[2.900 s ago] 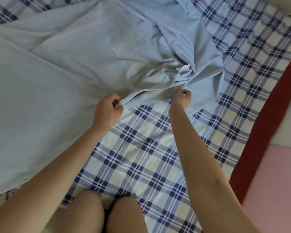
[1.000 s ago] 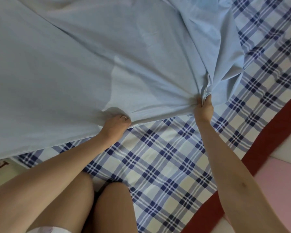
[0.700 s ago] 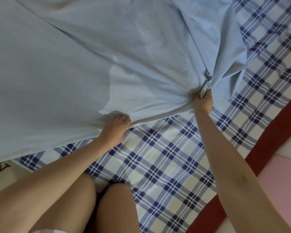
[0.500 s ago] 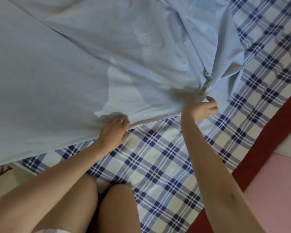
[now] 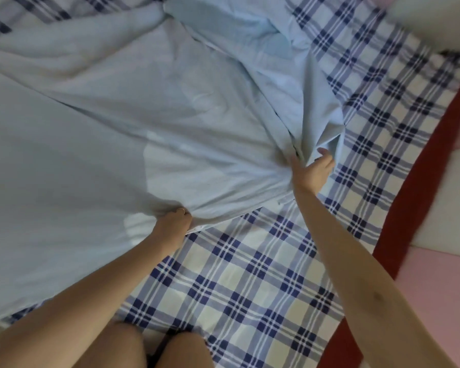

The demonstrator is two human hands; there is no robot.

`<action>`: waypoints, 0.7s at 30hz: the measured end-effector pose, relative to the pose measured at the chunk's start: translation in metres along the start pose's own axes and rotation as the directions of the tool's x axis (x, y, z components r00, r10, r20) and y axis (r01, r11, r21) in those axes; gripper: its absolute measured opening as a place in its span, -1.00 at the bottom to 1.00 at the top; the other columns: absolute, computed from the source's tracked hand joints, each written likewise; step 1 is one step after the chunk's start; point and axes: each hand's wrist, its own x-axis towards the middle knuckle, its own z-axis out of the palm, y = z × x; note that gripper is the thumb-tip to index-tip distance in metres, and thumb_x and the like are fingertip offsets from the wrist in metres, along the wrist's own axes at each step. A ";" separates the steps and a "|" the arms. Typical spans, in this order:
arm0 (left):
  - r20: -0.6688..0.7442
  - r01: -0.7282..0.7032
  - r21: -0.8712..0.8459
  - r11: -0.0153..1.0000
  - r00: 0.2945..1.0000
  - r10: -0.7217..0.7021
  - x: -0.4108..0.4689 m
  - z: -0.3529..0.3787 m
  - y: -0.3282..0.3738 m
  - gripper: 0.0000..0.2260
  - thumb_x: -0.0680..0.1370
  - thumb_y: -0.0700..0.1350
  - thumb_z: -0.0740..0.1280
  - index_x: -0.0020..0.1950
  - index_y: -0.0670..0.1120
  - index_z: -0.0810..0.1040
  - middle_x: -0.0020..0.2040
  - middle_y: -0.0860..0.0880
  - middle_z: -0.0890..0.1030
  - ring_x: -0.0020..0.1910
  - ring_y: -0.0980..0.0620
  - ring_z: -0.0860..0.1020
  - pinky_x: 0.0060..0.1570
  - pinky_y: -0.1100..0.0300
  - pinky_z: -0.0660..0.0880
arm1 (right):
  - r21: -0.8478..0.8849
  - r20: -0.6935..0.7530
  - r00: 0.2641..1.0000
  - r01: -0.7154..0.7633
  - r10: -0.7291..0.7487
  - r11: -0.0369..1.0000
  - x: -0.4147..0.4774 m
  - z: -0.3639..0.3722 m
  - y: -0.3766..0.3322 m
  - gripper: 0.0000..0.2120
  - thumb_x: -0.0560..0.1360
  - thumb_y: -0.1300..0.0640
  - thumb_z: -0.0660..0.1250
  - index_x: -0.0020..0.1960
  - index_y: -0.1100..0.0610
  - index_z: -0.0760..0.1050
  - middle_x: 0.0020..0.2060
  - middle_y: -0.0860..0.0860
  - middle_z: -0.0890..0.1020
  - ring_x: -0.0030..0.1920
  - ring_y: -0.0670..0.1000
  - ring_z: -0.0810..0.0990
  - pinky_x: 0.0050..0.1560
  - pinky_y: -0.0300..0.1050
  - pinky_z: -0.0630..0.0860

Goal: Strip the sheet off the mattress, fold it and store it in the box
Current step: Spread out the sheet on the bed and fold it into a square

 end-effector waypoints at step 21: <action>0.058 -0.082 -0.854 -0.513 0.967 -0.250 -0.041 -0.115 -0.055 -0.52 0.43 0.30 0.22 0.16 0.01 0.57 0.05 -0.06 0.66 0.06 -0.05 0.61 0.07 0.04 0.53 | 0.126 0.788 0.172 0.895 -0.591 0.428 -0.201 0.028 -0.080 -0.72 -0.02 0.10 0.62 -0.41 0.11 0.58 -0.53 0.01 0.53 -0.48 0.03 0.58 -0.50 -0.31 0.39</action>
